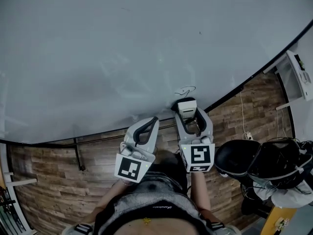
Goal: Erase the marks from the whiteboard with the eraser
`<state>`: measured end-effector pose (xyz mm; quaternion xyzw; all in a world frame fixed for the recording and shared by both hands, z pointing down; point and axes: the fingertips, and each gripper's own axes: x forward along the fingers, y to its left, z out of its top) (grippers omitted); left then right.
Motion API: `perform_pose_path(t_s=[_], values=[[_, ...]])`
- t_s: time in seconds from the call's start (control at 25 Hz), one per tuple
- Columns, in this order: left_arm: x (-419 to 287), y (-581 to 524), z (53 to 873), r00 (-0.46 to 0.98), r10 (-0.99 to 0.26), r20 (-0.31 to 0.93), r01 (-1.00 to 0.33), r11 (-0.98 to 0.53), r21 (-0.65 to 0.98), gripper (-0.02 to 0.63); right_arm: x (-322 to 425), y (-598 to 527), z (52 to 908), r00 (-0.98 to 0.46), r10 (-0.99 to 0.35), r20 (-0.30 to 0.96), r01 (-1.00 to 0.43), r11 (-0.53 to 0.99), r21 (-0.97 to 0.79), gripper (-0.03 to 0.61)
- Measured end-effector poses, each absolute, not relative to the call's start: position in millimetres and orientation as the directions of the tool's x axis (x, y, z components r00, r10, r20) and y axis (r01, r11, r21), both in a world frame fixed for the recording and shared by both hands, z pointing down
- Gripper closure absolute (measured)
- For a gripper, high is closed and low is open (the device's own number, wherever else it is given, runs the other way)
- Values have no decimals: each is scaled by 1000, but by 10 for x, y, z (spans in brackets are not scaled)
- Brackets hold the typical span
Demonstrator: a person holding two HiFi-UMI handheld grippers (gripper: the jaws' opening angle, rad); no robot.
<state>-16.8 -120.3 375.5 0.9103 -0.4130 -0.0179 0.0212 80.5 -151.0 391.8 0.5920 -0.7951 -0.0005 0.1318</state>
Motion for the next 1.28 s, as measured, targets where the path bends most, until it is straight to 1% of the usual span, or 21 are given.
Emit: perform_pose_path(t_s=[0.12,0.36,0.48,0.68,0.84,0.96,1.0,1.08,1.28], values=[[-229,-1500,3826,650,-760,4,-758,-648,68,611,711,-1783,3882,-278,-934,224,-932,318,172,328],[-144,-1164,3824,622,-783,6,-782,-621,55,611,804,-1402,3711,-282,-944,173,-921,317,226,325],[-147,-1193,3854,620,-785,14,-784,-618,64,611,774,-1426,3687,-274,-951,145,-916,304,261,319],[-139,-1219,3875,623,-782,17,-782,-621,56,611,765,-1440,3685,-284,-952,115,-913,305,270,322],[-155,-1220,3857,627,-779,18,-778,-626,53,611,774,-1383,3542,-305,-951,39,-927,306,218,325],[-162,-1223,3853,631,-775,19,-775,-630,53,611,949,-1396,3326,-258,-964,-59,-954,245,172,324],[-165,-1223,3858,632,-774,20,-774,-631,53,611,1007,-1413,3290,-246,-967,-71,-960,232,157,324],[-191,-1207,3871,633,-774,22,-774,-631,59,611,1039,-1428,3289,-240,-969,-64,-964,230,133,324],[-288,-1164,3907,636,-771,26,-771,-633,66,611,846,-1418,3364,-253,-967,-16,-959,248,134,327]])
